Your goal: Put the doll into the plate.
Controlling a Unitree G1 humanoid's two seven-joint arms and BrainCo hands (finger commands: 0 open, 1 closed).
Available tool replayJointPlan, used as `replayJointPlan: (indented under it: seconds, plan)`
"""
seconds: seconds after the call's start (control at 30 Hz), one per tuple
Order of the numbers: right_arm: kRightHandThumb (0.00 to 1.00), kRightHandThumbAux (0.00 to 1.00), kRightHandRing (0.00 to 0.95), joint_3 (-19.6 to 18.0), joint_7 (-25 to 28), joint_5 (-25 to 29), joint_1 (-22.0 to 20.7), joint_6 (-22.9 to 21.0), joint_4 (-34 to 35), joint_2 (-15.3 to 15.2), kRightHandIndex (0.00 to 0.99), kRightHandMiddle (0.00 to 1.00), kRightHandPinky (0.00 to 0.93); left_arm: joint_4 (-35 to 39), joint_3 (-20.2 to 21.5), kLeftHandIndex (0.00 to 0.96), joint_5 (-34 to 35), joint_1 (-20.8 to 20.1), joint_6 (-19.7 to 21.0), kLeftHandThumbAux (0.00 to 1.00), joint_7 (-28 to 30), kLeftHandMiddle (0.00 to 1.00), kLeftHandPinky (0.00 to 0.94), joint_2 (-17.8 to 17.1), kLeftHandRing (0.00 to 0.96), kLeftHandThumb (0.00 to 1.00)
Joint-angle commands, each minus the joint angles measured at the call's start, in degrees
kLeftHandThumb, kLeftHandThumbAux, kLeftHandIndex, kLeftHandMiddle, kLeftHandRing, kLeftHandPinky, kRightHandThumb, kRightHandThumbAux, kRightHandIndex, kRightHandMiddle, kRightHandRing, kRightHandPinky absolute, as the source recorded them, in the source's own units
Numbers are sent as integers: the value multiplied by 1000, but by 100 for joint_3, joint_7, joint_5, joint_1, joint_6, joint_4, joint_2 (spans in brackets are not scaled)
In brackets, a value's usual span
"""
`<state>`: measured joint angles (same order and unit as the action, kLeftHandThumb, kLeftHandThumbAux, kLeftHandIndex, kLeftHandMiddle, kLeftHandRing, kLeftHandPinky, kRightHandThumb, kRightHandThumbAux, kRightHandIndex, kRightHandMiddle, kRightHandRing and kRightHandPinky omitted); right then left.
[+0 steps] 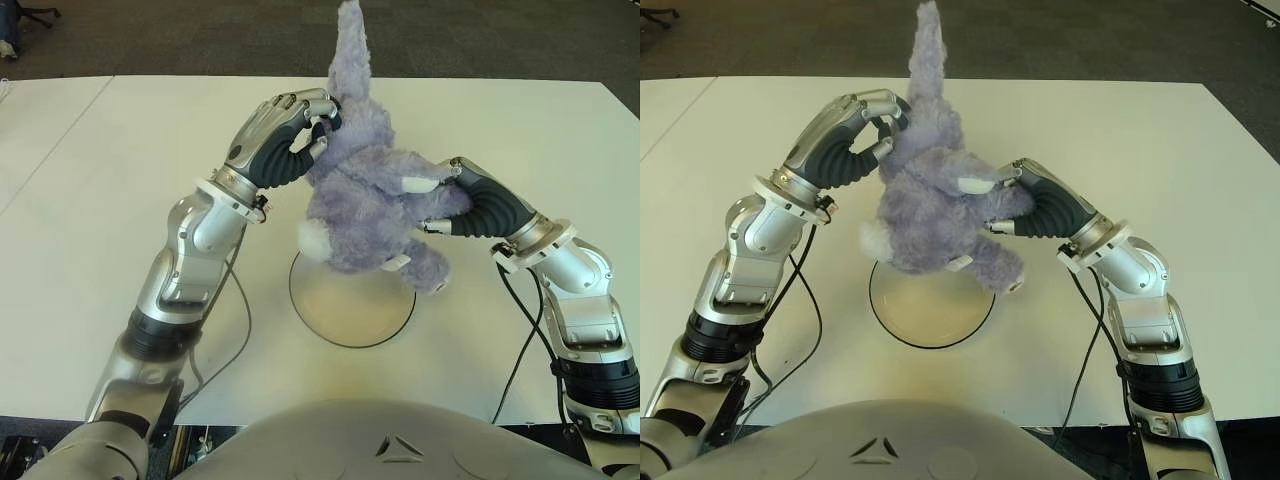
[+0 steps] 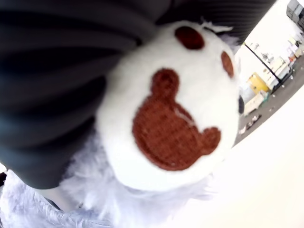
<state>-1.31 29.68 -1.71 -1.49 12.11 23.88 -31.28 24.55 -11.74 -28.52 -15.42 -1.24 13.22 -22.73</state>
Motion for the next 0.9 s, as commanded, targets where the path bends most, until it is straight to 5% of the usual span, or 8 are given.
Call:
replayJointPlan:
  seconds: [0.03,0.43,0.7,0.9]
  plan:
    - [468,723,898,60,26,95,62,182,31,50,796,906,895,243,-160,444,171,350,-15,689,324,868,825,-11,855,745]
    - [487,715,901,221,33,5,145,424,-62,115,799,910,899,629,-264,443,131,832,74,690,585,869,836,-48,863,744]
    - [476,724,891,239,343,196,366,-390,509,-109,779,895,885,492,-261,443,-75,835,-93,690,427,879,839,-32,868,744]
    - [476,724,893,306,342,171,549,-535,615,-74,781,898,891,473,-262,443,-149,835,-90,690,458,878,837,-29,868,745]
